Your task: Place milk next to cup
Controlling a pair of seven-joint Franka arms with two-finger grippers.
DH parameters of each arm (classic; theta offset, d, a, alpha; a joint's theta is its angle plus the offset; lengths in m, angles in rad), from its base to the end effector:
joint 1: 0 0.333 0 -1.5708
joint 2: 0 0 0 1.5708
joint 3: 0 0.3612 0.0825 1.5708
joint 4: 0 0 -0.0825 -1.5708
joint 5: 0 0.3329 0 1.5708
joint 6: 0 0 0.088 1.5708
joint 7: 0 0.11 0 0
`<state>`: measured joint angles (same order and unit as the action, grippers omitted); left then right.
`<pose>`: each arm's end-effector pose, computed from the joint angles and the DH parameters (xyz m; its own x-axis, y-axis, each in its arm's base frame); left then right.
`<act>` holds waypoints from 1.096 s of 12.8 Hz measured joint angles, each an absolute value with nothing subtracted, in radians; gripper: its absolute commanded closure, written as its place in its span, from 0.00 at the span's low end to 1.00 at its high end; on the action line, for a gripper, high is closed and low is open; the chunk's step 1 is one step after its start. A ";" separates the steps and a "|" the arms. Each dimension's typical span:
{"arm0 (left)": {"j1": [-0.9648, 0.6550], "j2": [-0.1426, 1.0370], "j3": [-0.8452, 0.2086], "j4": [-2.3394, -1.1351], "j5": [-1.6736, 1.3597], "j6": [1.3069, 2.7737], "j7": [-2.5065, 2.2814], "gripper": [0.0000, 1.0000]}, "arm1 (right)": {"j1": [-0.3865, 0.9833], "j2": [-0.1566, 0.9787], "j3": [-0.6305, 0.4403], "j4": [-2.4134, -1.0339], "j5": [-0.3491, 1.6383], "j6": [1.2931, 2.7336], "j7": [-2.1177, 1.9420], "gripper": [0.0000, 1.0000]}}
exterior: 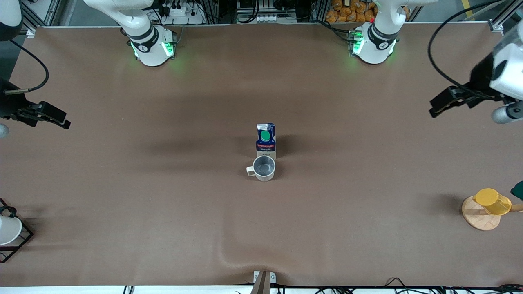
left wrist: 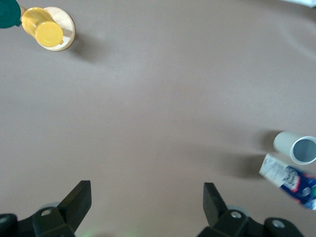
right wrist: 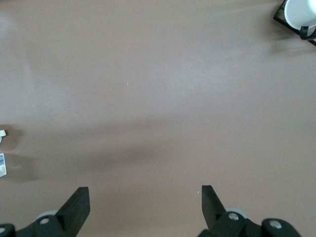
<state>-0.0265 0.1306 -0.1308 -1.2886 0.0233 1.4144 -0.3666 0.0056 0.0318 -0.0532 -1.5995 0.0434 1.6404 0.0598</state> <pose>0.5275 -0.0738 0.7023 0.9772 0.2123 -0.0013 0.2123 -0.9772 -0.0070 0.5199 -0.0197 0.6445 0.9939 -0.1101 0.0066 -0.1097 -0.9931 -0.0421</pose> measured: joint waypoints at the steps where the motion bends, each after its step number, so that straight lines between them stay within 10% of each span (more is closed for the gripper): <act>1: -0.016 0.130 -0.130 -1.289 0.023 1.402 -0.340 0.00 | 0.006 0.032 -0.053 -1.599 0.043 1.638 0.060 0.00; 14: 0.014 0.031 -0.097 -1.506 0.023 1.533 -0.313 0.00 | 0.006 0.034 -0.057 -1.600 0.043 1.634 0.065 0.00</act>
